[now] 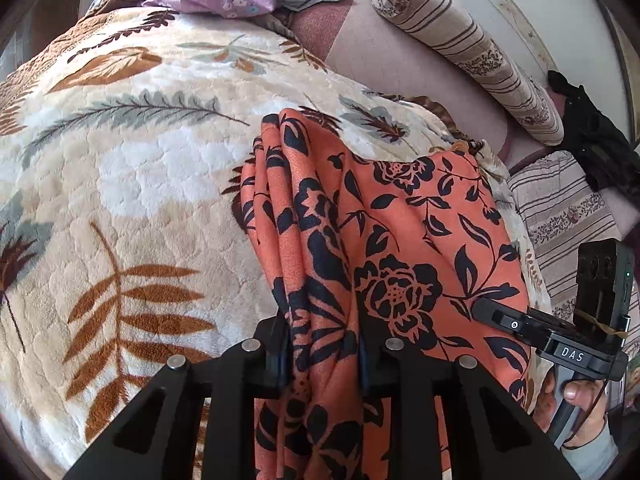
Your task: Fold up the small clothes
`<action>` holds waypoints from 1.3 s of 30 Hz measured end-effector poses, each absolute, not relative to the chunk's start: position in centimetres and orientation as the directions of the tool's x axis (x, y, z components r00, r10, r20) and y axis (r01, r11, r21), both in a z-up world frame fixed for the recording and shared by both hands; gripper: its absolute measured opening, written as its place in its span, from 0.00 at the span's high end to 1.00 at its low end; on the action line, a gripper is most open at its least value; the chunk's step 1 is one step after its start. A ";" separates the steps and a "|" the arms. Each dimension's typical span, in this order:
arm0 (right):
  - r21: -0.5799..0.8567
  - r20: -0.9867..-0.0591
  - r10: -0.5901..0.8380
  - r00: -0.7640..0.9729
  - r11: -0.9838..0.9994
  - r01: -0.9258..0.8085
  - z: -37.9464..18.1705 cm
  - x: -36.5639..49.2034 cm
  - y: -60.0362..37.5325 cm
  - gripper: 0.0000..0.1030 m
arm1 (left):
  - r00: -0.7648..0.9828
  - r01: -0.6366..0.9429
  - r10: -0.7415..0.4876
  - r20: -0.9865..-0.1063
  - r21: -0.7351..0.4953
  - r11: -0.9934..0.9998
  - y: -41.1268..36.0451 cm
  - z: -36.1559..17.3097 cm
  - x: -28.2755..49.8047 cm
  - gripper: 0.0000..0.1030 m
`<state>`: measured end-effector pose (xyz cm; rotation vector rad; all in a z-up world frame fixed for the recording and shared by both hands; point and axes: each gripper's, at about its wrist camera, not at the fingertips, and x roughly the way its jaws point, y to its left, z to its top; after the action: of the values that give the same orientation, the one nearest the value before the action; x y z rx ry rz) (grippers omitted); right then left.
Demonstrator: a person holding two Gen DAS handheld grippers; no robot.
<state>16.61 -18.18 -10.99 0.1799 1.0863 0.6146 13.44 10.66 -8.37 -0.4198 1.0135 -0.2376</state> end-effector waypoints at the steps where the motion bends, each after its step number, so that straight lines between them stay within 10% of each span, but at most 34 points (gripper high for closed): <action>1: 0.416 -0.769 0.546 0.332 0.822 -0.389 -10.4 16.5 -18.4 0.64 | 0.525 0.011 -0.389 -0.757 -0.451 0.892 10.3 -7.7 13.4 0.75; 16: 0.428 -0.677 0.515 0.526 0.857 -0.287 -5.4 20.6 -30.8 0.64 | 0.541 0.165 -0.456 -0.707 -0.442 0.881 -1.3 -4.9 20.5 0.72; 23: 0.517 -0.752 0.476 0.455 0.855 -0.040 -14.2 22.3 -36.6 0.39 | 0.468 0.051 -0.311 -0.827 -0.326 0.944 -1.7 -9.4 20.3 0.43; 33: 0.560 -0.605 0.568 0.558 0.802 -0.209 -6.9 18.6 -34.5 0.27 | 0.524 0.075 -0.190 -0.830 -0.177 0.981 -2.0 -8.4 16.7 0.36; 39: 0.596 -0.677 0.594 0.434 0.789 -0.151 -11.7 20.0 -32.1 0.22 | 0.500 0.053 -0.171 -0.849 -0.167 0.984 -2.0 -9.0 16.6 0.34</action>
<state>20.04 -32.07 -11.68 0.4922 1.0246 0.4882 16.56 -2.05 -8.99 -0.1250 1.0393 -0.1362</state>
